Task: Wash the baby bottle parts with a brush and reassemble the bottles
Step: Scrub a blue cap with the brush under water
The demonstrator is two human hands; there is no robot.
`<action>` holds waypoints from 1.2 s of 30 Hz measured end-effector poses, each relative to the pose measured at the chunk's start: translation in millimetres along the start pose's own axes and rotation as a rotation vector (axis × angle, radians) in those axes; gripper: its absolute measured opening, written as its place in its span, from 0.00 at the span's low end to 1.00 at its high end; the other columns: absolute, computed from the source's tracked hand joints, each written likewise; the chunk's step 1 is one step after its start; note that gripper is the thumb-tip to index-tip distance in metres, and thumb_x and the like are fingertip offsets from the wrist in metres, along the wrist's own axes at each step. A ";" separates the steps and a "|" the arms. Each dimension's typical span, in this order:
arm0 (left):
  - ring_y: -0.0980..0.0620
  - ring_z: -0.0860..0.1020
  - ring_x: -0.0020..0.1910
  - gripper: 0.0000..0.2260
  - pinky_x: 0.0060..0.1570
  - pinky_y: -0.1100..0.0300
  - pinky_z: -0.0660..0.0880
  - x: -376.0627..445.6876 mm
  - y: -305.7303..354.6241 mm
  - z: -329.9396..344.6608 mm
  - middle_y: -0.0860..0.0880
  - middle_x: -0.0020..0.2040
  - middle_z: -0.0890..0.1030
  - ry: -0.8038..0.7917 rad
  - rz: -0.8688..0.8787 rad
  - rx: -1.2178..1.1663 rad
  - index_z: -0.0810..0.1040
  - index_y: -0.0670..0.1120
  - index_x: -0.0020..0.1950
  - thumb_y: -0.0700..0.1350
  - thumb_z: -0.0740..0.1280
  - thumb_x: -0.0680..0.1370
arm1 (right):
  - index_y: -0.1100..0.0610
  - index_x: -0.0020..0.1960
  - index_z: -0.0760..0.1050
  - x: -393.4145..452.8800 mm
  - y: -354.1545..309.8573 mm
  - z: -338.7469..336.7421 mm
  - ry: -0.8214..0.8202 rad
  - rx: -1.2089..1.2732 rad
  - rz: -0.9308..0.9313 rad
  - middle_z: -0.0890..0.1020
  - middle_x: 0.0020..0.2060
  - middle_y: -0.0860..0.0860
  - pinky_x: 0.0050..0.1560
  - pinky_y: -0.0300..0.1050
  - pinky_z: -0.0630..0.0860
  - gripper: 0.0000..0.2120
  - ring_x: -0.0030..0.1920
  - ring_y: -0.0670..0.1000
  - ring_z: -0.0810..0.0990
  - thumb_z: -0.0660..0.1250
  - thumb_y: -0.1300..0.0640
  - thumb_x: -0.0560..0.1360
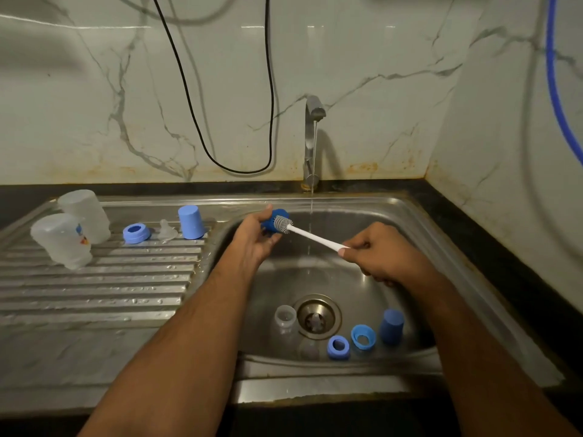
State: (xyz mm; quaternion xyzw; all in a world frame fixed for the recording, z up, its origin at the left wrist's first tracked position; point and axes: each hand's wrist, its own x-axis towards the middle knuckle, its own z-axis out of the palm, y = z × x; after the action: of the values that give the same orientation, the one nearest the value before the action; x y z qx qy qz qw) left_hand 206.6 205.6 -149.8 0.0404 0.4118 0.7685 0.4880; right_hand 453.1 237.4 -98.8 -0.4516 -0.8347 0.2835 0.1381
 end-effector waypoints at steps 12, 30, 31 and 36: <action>0.35 0.76 0.64 0.07 0.64 0.39 0.74 -3.3 12.3 10.1 0.33 0.66 0.73 -0.043 0.021 -0.006 0.73 0.36 0.59 0.36 0.63 0.82 | 0.50 0.60 0.74 -5.8 -11.0 27.6 0.207 -0.462 -0.197 0.72 0.35 0.46 0.30 0.41 0.63 0.09 0.33 0.45 0.71 0.58 0.50 0.85; 0.40 0.79 0.52 0.09 0.58 0.44 0.76 -10.4 8.9 8.8 0.37 0.55 0.76 -0.026 0.081 0.109 0.73 0.38 0.60 0.33 0.58 0.83 | 0.52 0.58 0.77 -9.6 -12.7 28.6 0.149 -0.328 -0.134 0.73 0.36 0.47 0.30 0.38 0.62 0.11 0.34 0.44 0.71 0.58 0.50 0.85; 0.41 0.78 0.50 0.07 0.59 0.44 0.75 -10.7 8.4 9.3 0.38 0.53 0.76 -0.035 0.080 0.114 0.74 0.38 0.58 0.33 0.57 0.83 | 0.53 0.58 0.77 -8.7 -12.4 28.8 0.144 -0.319 -0.121 0.73 0.36 0.47 0.30 0.38 0.61 0.11 0.33 0.43 0.71 0.59 0.50 0.85; 0.40 0.78 0.56 0.14 0.52 0.48 0.78 -7.4 4.6 7.9 0.35 0.62 0.74 -0.032 0.098 0.149 0.73 0.37 0.67 0.32 0.57 0.82 | 0.54 0.58 0.80 -4.4 -13.1 34.5 0.097 -0.204 -0.092 0.78 0.38 0.48 0.34 0.40 0.71 0.11 0.36 0.45 0.77 0.63 0.49 0.83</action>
State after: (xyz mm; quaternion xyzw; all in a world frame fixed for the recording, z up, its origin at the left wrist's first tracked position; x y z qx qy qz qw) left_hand 210.9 203.7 -139.1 0.1090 0.4576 0.7579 0.4519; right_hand 430.0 216.1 -118.5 -0.4376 -0.8714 0.1683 0.1445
